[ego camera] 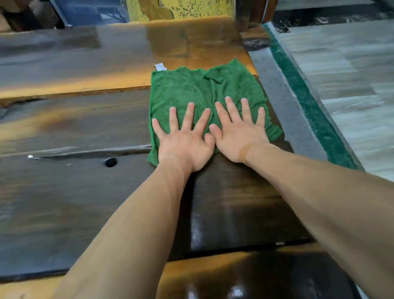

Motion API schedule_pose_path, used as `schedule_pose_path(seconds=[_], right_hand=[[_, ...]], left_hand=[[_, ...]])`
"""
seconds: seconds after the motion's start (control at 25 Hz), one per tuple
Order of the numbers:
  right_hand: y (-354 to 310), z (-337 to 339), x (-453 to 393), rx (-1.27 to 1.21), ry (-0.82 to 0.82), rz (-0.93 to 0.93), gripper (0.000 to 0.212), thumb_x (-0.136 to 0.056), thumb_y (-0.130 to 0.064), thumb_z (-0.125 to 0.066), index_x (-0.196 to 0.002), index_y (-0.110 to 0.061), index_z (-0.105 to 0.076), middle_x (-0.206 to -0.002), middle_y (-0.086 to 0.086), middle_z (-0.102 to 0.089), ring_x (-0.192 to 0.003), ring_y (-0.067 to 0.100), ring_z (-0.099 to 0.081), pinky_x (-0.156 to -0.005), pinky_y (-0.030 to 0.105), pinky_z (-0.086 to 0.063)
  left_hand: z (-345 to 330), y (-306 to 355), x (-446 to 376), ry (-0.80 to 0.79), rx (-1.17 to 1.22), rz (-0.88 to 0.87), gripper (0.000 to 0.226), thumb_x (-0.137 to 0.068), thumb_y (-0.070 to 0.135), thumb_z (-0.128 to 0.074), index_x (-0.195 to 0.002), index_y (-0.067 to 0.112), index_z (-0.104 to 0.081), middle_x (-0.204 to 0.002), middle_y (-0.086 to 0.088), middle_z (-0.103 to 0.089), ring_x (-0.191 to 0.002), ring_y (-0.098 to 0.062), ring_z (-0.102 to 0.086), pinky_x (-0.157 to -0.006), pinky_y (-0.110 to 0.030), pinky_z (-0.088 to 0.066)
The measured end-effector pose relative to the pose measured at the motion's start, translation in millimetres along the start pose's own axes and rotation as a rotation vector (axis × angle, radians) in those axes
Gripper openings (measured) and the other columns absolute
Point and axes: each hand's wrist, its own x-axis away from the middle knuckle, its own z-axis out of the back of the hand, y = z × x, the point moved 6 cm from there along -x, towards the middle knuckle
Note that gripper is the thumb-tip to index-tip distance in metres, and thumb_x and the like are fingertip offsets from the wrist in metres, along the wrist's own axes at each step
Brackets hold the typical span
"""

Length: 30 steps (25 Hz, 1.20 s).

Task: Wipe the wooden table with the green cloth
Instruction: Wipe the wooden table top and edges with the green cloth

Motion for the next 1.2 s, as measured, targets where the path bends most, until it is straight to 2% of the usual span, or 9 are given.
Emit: schedule_pose_path(seconds=[0.24, 0.76, 0.96, 1.04, 1.16, 1.2], right_hand=[[4.5, -7.4, 74.5, -0.019, -0.079, -0.02, 0.065, -0.101, -0.056, -0.016, -0.158, -0.035, 0.007, -0.164, -0.009, 0.02, -0.151, 0.024, 0.019, -0.115, 0.065, 0.009], [-15.2, -51.9, 330.9, -0.062, -0.195, -0.091, 0.069, -0.099, -0.059, -0.017, -0.155, -0.036, 0.018, -0.159, -0.01, 0.032, -0.148, 0.027, 0.027, -0.114, 0.067, 0.009], [-31.7, -69.3, 414.5, -0.086, -0.25, -0.17, 0.073, -0.098, -0.062, -0.017, -0.154, -0.034, 0.02, -0.158, -0.007, 0.035, -0.147, 0.032, 0.029, -0.11, 0.073, 0.009], [-38.8, -76.0, 445.8, -0.089, -0.263, -0.181, 0.074, -0.098, -0.063, -0.018, -0.154, -0.034, 0.021, -0.158, -0.006, 0.036, -0.146, 0.033, 0.031, -0.109, 0.075, 0.008], [-48.9, -84.3, 489.7, -0.089, -0.3, -0.187, 0.076, -0.097, -0.064, -0.018, -0.152, -0.034, 0.025, -0.155, -0.005, 0.04, -0.144, 0.035, 0.033, -0.109, 0.075, 0.008], [-50.9, -87.9, 503.2, -0.091, -0.312, -0.192, 0.076, -0.097, -0.064, -0.017, -0.151, -0.034, 0.027, -0.154, -0.005, 0.042, -0.144, 0.035, 0.034, -0.108, 0.075, 0.009]], left_hand=[[-9.3, 11.5, 70.7, -0.06, 0.005, -0.007, 0.062, -0.099, 0.058, -0.014, -0.157, 0.048, 0.006, -0.168, 0.005, 0.017, -0.153, -0.035, 0.017, -0.112, -0.073, 0.009], [-35.4, 29.7, 310.3, -0.121, -0.035, -0.128, 0.069, -0.097, 0.066, -0.014, -0.156, 0.044, 0.014, -0.165, 0.001, 0.028, -0.15, -0.035, 0.027, -0.11, -0.074, 0.013], [-43.8, 26.4, 398.1, -0.115, -0.024, -0.07, 0.076, -0.085, 0.069, 0.001, -0.155, 0.045, 0.016, -0.164, 0.0, 0.028, -0.15, -0.037, 0.025, -0.109, -0.073, 0.015], [-49.7, 24.6, 432.5, -0.104, -0.01, -0.064, 0.076, -0.085, 0.07, -0.004, -0.156, 0.047, 0.008, -0.167, -0.001, 0.02, -0.152, -0.04, 0.018, -0.109, -0.074, 0.013], [-54.5, 22.2, 477.6, -0.113, 0.029, -0.096, 0.073, -0.088, 0.069, -0.035, -0.155, 0.041, -0.031, -0.166, -0.006, -0.021, -0.15, -0.045, -0.02, -0.109, -0.077, -0.007], [-57.3, 20.9, 490.8, -0.123, 0.022, -0.097, 0.072, -0.087, 0.069, -0.039, -0.153, 0.039, -0.037, -0.164, -0.007, -0.027, -0.148, -0.045, -0.025, -0.108, -0.077, -0.01]])
